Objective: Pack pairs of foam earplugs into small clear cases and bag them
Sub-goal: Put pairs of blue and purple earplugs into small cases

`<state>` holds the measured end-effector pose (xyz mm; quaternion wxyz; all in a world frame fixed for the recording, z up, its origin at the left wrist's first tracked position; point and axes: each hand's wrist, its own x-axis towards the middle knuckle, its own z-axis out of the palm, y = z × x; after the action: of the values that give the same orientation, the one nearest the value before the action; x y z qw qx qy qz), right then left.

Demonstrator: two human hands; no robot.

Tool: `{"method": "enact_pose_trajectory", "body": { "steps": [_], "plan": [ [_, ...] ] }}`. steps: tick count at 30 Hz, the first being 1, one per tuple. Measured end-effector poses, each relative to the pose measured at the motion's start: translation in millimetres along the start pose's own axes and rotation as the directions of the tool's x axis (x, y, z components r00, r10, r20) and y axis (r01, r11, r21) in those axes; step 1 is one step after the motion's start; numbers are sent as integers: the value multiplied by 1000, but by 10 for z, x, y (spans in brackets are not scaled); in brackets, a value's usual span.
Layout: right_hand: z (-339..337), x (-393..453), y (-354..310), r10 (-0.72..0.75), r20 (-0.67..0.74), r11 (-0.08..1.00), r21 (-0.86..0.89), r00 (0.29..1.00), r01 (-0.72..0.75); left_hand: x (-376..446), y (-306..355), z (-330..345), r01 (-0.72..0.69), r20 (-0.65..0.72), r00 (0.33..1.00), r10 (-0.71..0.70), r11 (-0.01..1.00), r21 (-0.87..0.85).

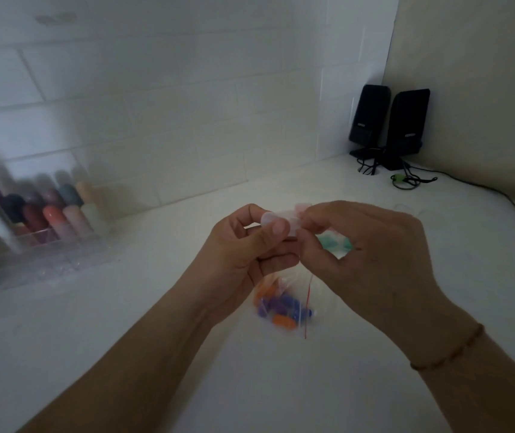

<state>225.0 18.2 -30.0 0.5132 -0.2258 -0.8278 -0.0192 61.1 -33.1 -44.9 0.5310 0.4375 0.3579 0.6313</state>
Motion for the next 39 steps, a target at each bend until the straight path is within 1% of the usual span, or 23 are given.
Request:
{"method": "enact_pose_trajectory", "body": {
  "steps": [3,6,7,9,11,13,14,16,17,19,20,21,23,24,25,27,29,30,31,33,35,37,39],
  "plan": [
    [3,-2,-23,54,-3,998,-14,999,-54,2,0,5,4,-13,1000,-4,1000,4],
    [1,5,-47,59,-26,997,-55,998,-61,6,-3,13,8,-23,1000,-7,1000,19],
    [3,6,-48,68,-31,997,-46,997,-70,3,1,15,8,-19,1000,-8,1000,20],
    [0,9,-44,139,-24,990,26,990,-138,-14,25,15,9,20,1000,-10,999,50],
    [7,5,-28,204,10,976,81,979,-204,-34,42,8,20,73,997,-32,987,161],
    [30,-14,-5,203,66,973,96,977,-209,-47,36,-6,16,132,990,-58,954,300],
    [45,-21,2,185,105,975,106,977,-196,-52,40,-21,16,163,984,-73,945,328],
    [59,-25,14,162,168,966,176,972,-191,-52,94,-63,42,189,977,-98,959,279],
    [39,-9,15,183,178,945,240,967,-223,-47,138,-87,77,174,978,-113,976,202],
    [-50,36,35,268,163,891,332,949,-309,-33,214,-149,129,70,989,-131,991,35],
    [-110,58,60,308,171,875,336,936,-349,-21,239,-189,135,-8,991,-135,991,-14],
    [-163,75,101,337,214,871,298,917,-389,-3,251,-226,141,-83,986,-145,989,-46],
    [-246,68,209,341,410,909,87,846,-408,26,263,-285,156,-195,965,-173,983,-101],
    [-282,47,246,332,528,924,-16,782,-381,41,260,-307,169,-238,952,-193,979,-116],
    [-306,26,268,322,633,929,-69,704,-363,52,252,-327,182,-274,939,-206,977,-111],
    [-327,0,256,292,798,927,-100,528,-361,70,220,-377,207,-357,914,-190,978,9],
    [-315,-24,202,273,894,929,-149,356,-338,83,190,-432,221,-398,908,-134,959,181],
    [-284,-40,191,274,910,933,-174,312,-314,81,189,-454,230,-394,911,-123,944,237],
    [-242,-56,178,277,911,941,-192,306,-278,77,198,-474,241,-381,916,-129,933,266],
    [-128,-91,165,272,895,957,-214,354,-194,58,232,-512,260,-349,925,-151,920,293],
    [-14,-129,133,263,881,963,-211,394,-170,40,253,-540,266,-322,932,-165,915,303],
    [90,-175,105,245,855,967,-178,458,-185,38,245,-535,269,-307,937,-169,908,322],
    [188,-221,90,225,810,972,-149,542,-181,46,230,-514,286,-321,933,-160,874,394]
  ]
}}
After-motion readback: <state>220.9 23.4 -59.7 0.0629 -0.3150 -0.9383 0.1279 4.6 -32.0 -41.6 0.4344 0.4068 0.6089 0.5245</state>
